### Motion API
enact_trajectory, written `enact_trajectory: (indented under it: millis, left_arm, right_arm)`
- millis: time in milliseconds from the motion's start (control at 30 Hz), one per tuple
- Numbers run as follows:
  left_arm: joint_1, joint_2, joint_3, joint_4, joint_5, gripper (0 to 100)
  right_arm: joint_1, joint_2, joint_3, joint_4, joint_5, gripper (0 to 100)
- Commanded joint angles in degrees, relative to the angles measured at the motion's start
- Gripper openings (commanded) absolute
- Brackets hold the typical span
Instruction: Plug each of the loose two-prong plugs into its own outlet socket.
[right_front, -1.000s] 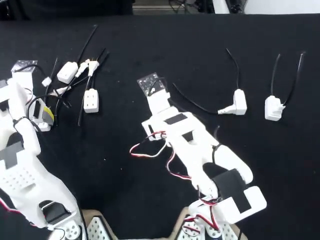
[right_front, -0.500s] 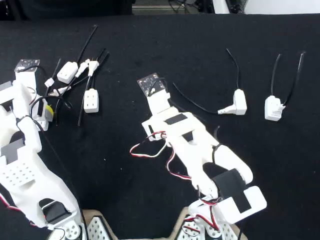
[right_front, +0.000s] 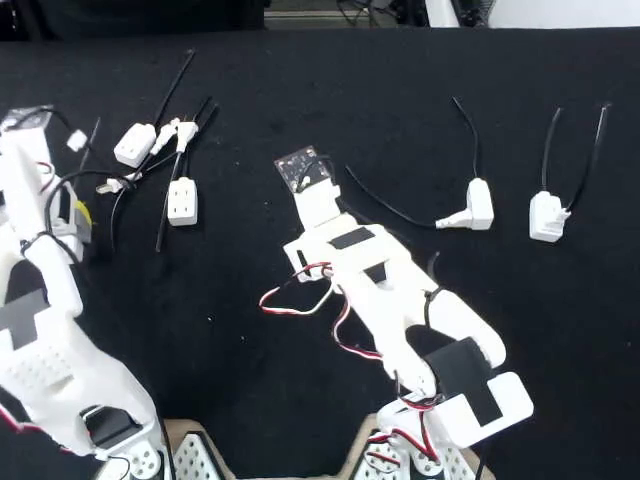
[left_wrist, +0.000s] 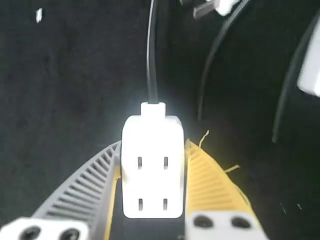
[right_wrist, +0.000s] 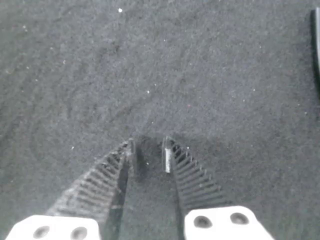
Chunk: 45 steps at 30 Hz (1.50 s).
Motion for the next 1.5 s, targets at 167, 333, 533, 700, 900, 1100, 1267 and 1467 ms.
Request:
enact_trajectory:
  millis: [167, 333, 533, 700, 900, 1100, 1267, 1467]
  left_arm:
    - [2.15, -18.81, 10.42, 6.33, 0.79, 3]
    - [7.78, -28.84, 30.11, -4.66, 3.16, 3]
    - [16.48, -40.35, 51.56, -19.25, 7.74, 3]
    - [23.34, -46.42, 61.58, -22.95, 7.56, 8]
    - [25.27, -47.74, 62.11, -22.51, 7.56, 26]
    - [17.71, -47.74, 53.41, -18.20, 5.27, 23]
    - [11.03, -47.03, 54.11, -19.43, -1.93, 23]
    - [11.47, -47.65, 66.77, -29.19, -4.57, 23]
  right_arm:
    - [-0.79, -2.95, -0.13, -1.23, -0.35, 7.8]
    - [-0.53, -2.95, -0.13, -1.23, -0.35, 7.8]
    - [-0.53, -2.95, -0.13, -1.23, -0.35, 7.8]
    - [-0.62, -2.95, -0.13, -1.23, -0.35, 7.8]
    - [-0.62, -2.95, -0.13, -1.23, -0.35, 7.8]
    - [-0.62, -2.95, -0.13, -1.23, -0.35, 7.8]
    - [-0.62, -2.95, -0.13, -1.23, -0.35, 7.8]
    - [2.55, -8.22, -1.80, 6.07, -0.70, 7.7]
